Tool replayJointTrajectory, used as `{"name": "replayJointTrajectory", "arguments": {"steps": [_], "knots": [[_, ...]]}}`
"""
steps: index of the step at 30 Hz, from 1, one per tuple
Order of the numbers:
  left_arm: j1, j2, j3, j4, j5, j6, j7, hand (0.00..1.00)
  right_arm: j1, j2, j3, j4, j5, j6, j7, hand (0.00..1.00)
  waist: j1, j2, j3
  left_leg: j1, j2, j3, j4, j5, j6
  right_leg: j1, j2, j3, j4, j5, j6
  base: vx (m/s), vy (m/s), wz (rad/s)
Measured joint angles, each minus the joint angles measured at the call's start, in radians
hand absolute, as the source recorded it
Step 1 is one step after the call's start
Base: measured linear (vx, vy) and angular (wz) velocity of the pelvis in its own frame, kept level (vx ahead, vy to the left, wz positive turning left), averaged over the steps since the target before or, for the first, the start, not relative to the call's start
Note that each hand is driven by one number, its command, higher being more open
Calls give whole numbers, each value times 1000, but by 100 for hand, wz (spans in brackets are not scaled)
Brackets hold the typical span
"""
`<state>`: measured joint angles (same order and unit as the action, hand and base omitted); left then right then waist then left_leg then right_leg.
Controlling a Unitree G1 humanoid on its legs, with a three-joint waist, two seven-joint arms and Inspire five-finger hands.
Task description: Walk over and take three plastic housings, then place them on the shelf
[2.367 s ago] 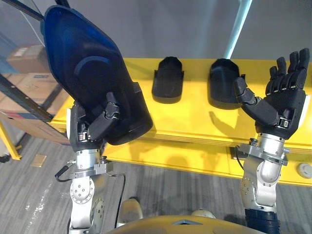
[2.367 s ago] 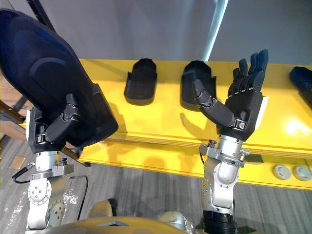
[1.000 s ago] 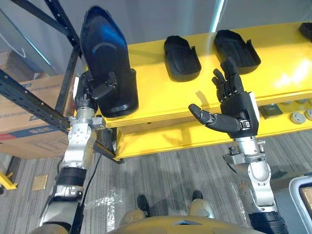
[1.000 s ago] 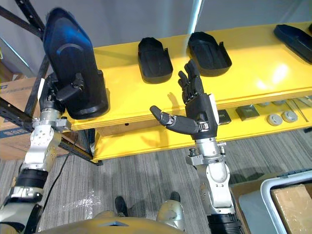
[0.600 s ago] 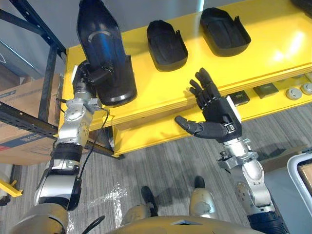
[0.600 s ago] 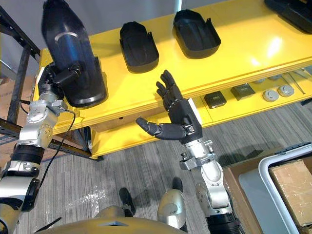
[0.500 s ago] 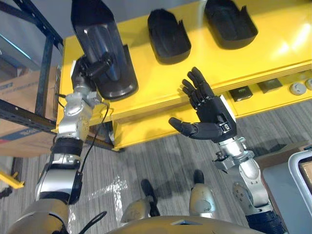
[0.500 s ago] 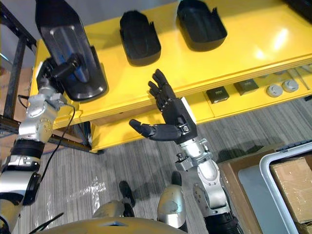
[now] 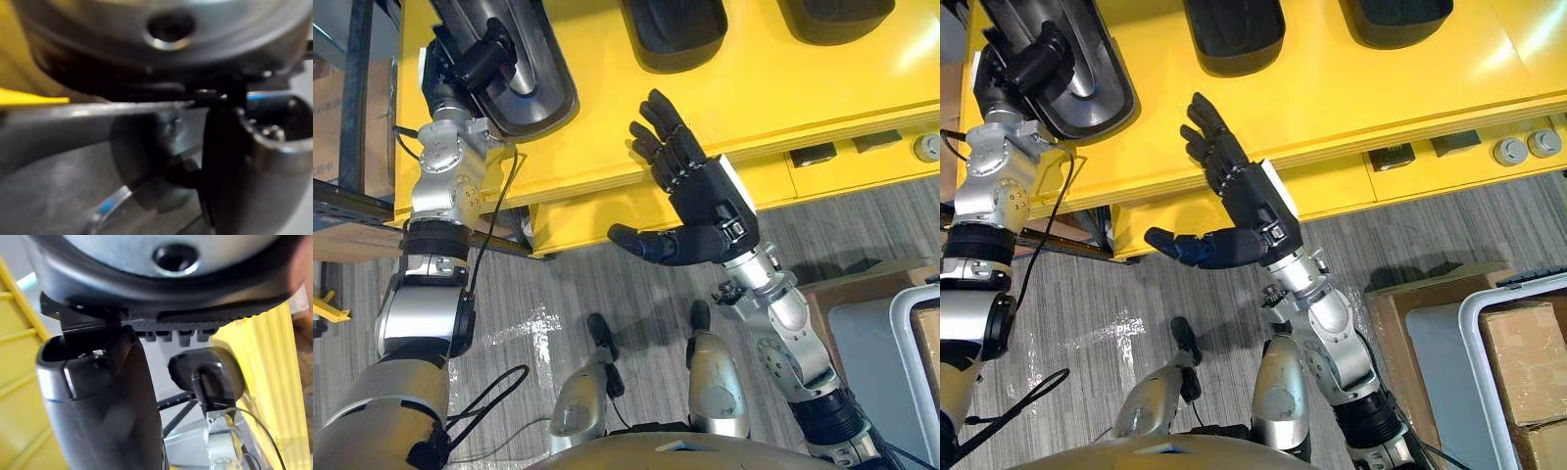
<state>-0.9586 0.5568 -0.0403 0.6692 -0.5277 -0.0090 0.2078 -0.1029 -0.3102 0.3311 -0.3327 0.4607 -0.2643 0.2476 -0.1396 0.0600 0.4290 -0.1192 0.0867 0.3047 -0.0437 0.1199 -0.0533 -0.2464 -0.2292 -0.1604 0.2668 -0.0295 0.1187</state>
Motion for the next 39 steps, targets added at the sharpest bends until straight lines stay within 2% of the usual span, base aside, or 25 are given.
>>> {"name": "replayJointTrajectory", "arguments": {"steps": [2,5,11,13,15,19,22,27,30,34,37,39], "knots": [[-14,5,-40,19,75,7,15,100,-12,1,26,0,-4,3,-15,100,1,-3,11,-3,0,-2,4,0,0,-7,-2,2,14,-9,-8,-5,-5,8],[-25,5,-45,23,173,5,50,100,-35,3,42,0,-3,22,-28,100,2,-8,15,-15,0,0,3,5,-1,-28,-4,7,32,-12,-6,1,-6,-1],[-36,6,-45,48,263,20,93,100,-29,2,41,0,-3,23,-54,100,-2,-8,15,-13,-1,18,3,7,-2,-44,-4,24,47,-11,-4,7,-15,-7],[-44,6,-46,48,300,43,102,100,-26,2,40,0,-3,23,-56,100,-3,-8,15,-11,-1,22,3,8,-2,-45,-3,27,50,-11,-4,11,-20,-3],[-54,6,-53,49,302,74,140,100,-17,3,42,0,-3,23,-56,100,-6,-8,15,-7,-1,25,2,9,-3,-45,-3,31,54,-11,-3,22,-22,-4],[-50,4,-59,50,304,102,235,100,30,20,46,0,-3,23,-51,100,-10,-8,15,13,-2,37,-4,11,-2,-42,-1,42,62,-12,-1,29,-24,-10],[-38,3,-55,52,303,122,273,100,66,46,54,0,-4,23,-49,100,-23,-8,14,42,-4,42,-30,20,0,-26,2,43,60,-12,-1,28,-19,-8],[-14,0,-36,48,302,162,284,100,108,52,55,0,-4,23,-32,100,-31,-7,11,79,-4,44,-38,22,0,11,6,42,47,-12,1,18,-13,-4],[-4,0,17,48,297,202,284,100,128,53,50,0,-4,23,-17,100,-34,-3,-2,97,-4,41,-38,22,1,40,6,35,30,-9,5,10,-4,3],[26,1,63,46,278,202,287,100,150,60,29,0,-13,23,10,100,-33,1,-44,110,-4,30,-38,21,2,71,6,26,4,-3,12,30,0,6],[70,4,67,4,202,154,288,100,178,78,12,2,-25,16,15,100,-30,6,-91,132,-5,23,-39,17,4,113,6,12,-27,2,18,48,19,7],[98,3,67,-104,124,90,289,100,190,78,5,5,-26,3,25,100,-26,8,-132,135,-5,16,-39,15,4,135,6,-2,-50,8,21,28,27,13]]}}
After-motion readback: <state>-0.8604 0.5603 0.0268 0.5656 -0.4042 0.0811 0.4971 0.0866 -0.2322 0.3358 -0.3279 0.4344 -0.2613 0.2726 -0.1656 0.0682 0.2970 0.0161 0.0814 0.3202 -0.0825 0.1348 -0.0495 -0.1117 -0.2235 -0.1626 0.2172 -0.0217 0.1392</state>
